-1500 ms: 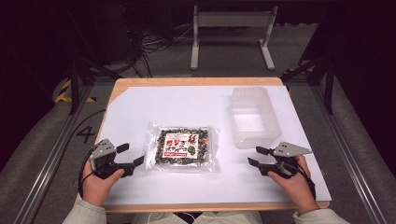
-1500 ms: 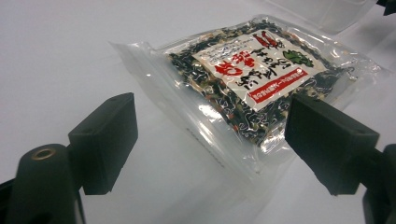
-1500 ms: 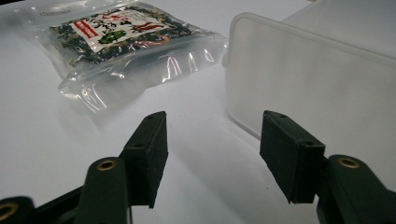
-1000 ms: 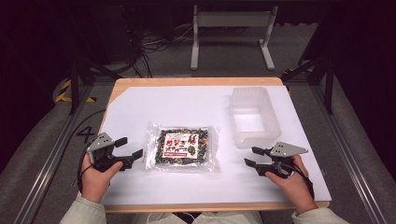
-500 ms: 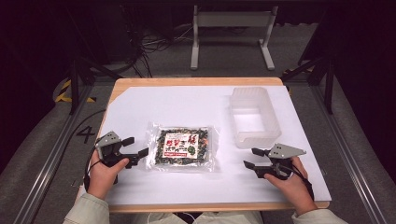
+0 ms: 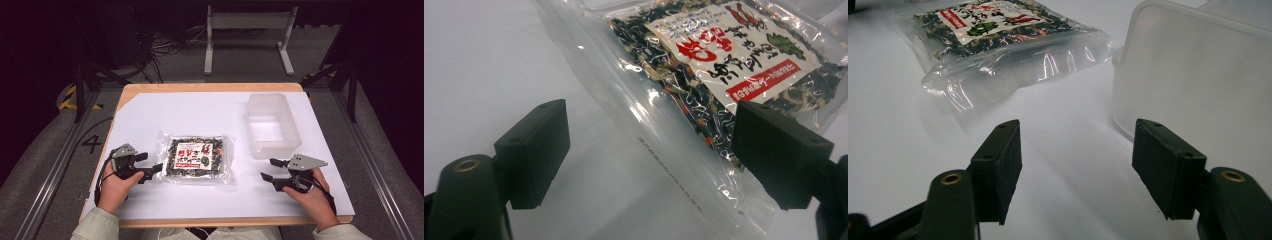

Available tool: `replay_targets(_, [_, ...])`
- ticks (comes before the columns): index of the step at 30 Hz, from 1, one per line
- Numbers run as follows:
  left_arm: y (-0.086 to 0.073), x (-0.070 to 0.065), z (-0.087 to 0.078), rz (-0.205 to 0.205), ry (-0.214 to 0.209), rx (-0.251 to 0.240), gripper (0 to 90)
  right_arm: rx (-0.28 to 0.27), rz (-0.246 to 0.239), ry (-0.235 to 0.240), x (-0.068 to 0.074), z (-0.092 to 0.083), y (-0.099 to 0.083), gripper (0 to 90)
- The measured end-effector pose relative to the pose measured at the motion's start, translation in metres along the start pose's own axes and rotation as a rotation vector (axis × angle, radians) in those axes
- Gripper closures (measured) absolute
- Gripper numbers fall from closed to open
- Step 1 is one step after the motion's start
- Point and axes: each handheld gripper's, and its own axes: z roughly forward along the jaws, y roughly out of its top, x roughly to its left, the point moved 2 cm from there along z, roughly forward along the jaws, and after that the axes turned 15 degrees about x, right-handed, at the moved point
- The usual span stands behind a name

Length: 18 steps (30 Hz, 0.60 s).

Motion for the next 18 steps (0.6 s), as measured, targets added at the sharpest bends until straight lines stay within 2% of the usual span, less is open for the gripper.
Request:
replay_targets(12, [-0.0010, -0.0048, 0.0052, 0.010, -0.031, 0.061, 22.4, -0.002, -0.002, 0.002, 0.0005, 0.0007, -0.0002, 34.4])
replay_targets(18, [-0.0010, -0.0048, 0.0047, 0.015, -0.039, 0.070, 26.5, -0.004, -0.004, 0.003, 0.0011, 0.0008, 0.0000, 33.7])
